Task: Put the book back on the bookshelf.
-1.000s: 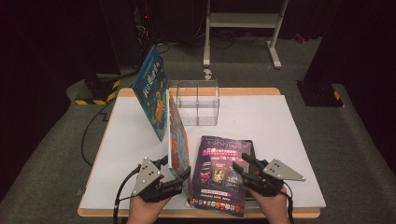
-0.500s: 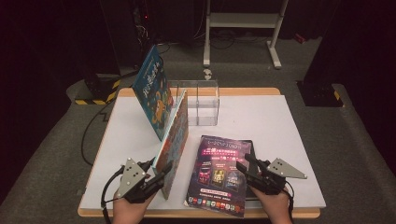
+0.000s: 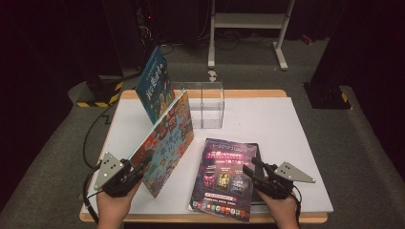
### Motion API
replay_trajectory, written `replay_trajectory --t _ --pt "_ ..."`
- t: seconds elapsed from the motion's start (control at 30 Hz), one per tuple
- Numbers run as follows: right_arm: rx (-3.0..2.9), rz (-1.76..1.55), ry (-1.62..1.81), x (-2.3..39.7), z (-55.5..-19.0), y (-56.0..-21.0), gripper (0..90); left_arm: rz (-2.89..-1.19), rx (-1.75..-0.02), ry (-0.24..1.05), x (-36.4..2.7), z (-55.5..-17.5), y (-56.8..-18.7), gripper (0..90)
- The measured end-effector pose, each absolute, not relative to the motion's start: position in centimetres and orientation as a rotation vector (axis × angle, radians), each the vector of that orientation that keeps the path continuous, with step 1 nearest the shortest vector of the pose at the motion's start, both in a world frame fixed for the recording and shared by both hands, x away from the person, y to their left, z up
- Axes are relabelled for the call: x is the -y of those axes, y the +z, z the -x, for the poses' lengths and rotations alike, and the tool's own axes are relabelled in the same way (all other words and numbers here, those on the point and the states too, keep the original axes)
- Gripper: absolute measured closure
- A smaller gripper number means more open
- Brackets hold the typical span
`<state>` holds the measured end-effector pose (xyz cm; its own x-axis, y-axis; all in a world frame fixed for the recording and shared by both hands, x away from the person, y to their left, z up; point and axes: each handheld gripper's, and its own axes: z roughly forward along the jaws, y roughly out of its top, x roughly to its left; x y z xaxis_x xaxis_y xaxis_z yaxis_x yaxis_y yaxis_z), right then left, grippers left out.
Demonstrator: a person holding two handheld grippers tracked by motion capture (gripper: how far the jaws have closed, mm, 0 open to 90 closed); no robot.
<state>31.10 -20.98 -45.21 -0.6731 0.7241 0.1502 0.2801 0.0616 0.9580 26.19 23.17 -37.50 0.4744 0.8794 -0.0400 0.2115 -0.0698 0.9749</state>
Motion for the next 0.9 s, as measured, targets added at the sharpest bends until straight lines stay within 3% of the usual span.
replay_trajectory --t 0.33,0.7,0.9 --pt "-1.983 -1.018 1.643 21.0 -31.0 -45.4 50.1 -1.522 -0.955 0.658 -23.8 -27.0 -37.8 74.9" --pt "-1.995 -1.018 1.64 20.8 -31.0 -45.5 50.1 -1.56 -0.937 0.722 -22.4 -28.4 -37.0 75.7" --pt "-1.997 -1.013 1.645 20.7 -30.9 -45.5 50.1 -1.569 -0.955 0.787 -21.5 -28.8 -36.2 80.5"
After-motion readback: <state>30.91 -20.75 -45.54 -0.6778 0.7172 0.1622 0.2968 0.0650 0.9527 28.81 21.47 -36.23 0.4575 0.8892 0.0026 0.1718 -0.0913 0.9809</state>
